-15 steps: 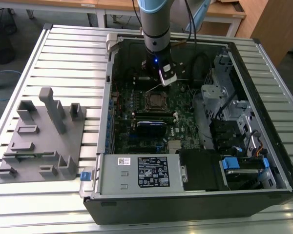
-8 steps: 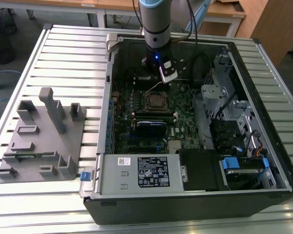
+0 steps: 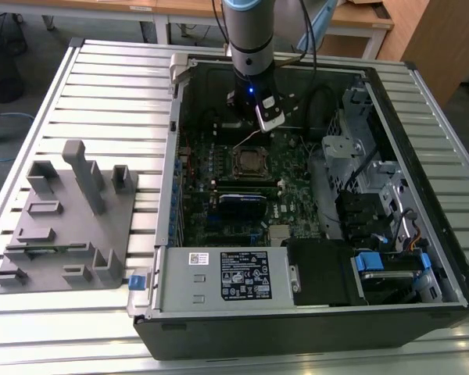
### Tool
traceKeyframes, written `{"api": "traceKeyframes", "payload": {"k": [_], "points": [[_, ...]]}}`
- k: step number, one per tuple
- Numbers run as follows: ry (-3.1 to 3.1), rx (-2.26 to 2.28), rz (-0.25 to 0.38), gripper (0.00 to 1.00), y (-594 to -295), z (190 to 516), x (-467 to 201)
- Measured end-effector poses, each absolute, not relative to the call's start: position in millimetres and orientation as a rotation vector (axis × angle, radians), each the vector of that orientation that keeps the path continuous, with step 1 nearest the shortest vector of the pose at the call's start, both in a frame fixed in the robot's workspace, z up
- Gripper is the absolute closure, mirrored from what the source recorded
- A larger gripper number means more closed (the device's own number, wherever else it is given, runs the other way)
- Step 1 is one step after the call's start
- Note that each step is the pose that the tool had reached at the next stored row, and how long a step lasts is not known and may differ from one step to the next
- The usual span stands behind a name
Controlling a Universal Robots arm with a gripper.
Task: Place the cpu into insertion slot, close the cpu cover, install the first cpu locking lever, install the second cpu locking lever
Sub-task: 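Install the first cpu locking lever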
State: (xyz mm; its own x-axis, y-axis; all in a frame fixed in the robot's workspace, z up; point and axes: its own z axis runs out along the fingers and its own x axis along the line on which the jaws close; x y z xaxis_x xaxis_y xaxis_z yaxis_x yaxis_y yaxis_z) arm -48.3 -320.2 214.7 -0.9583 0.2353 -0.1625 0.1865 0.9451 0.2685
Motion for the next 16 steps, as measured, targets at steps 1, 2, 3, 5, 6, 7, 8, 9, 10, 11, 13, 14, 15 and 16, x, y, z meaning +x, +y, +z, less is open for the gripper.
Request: {"api": "traceKeyframes", "payload": {"k": [1,2,3,5,6,7,8,9,10,11,13,14,15,16], "points": [[2.907,0.318,0.374,0.89,-320,215,-47],[2.907,0.318,0.374,0.89,-320,215,-46],[2.907,0.318,0.374,0.89,-320,215,-45],[2.907,0.318,0.374,0.89,-320,214,-42],[2.907,0.319,0.374,0.89,-320,214,-41],[2.907,0.318,0.374,0.89,-320,214,-40],[2.907,0.318,0.374,0.89,-320,214,-39],[2.907,0.318,0.374,0.89,-320,214,-38],[2.907,0.318,0.374,0.89,-320,214,-37],[2.907,0.318,0.374,0.89,-320,214,-37],[2.907,0.319,0.374,0.89,-319,214,-36],[2.907,0.319,0.374,0.89,-318,214,-36],[2.907,0.319,0.374,0.89,-318,214,-36],[2.907,0.318,0.374,0.89,-317,213,-36]]}}
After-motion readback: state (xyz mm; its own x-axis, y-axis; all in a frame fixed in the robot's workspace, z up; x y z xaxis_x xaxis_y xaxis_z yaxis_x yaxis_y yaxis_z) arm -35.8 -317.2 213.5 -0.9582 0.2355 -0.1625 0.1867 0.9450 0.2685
